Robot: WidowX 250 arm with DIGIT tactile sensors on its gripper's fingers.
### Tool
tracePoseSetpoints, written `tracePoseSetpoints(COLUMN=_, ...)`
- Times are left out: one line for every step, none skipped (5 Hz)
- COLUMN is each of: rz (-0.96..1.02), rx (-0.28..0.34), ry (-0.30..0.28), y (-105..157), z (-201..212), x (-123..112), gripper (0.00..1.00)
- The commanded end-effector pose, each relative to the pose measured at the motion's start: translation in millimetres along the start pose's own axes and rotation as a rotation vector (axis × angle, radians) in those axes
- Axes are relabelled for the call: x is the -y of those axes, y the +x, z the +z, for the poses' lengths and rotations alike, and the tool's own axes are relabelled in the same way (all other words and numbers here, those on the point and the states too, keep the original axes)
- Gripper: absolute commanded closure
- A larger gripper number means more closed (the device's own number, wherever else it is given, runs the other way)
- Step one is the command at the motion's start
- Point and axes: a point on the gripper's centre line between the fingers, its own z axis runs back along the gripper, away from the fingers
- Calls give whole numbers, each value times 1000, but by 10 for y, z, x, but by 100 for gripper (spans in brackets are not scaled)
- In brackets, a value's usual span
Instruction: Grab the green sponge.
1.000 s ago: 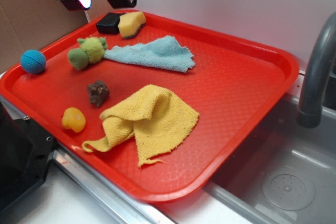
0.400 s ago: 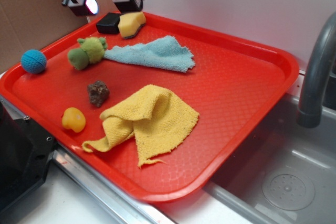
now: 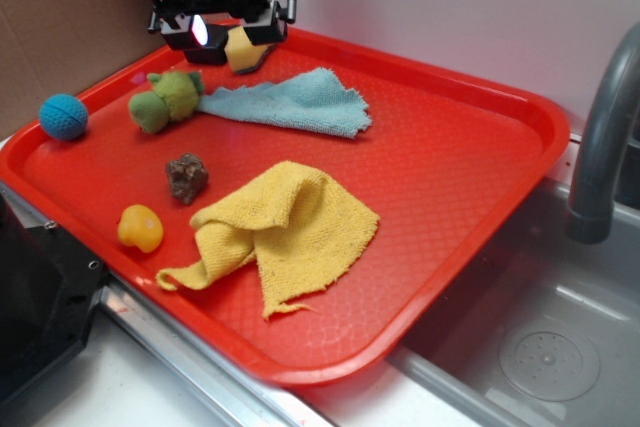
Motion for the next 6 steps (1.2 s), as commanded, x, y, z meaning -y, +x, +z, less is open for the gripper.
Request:
tracePoseSetpoints(rz=19, rx=12, ry=21, y=300, z=-210, x=-6, gripper=0)
tracePoseSetpoints(rz=37, rx=9, ry=25, y=330, z=-257, x=-51, gripper=0)
tracePoseSetpoints(rz=39, rx=18, ry=34, y=295, z=-241, x=-41, gripper=100)
tracePoseSetpoints(rz=32, rx=16, ry=53, y=281, z=-258, x=-31, gripper=100)
tracePoseSetpoints(rz=14, rx=12, ry=69, y=247, z=-298, x=22, gripper=100)
tracePoseSetpoints(rz=-20, rx=-5, ry=48, y=184, z=-202, x=87, gripper=100)
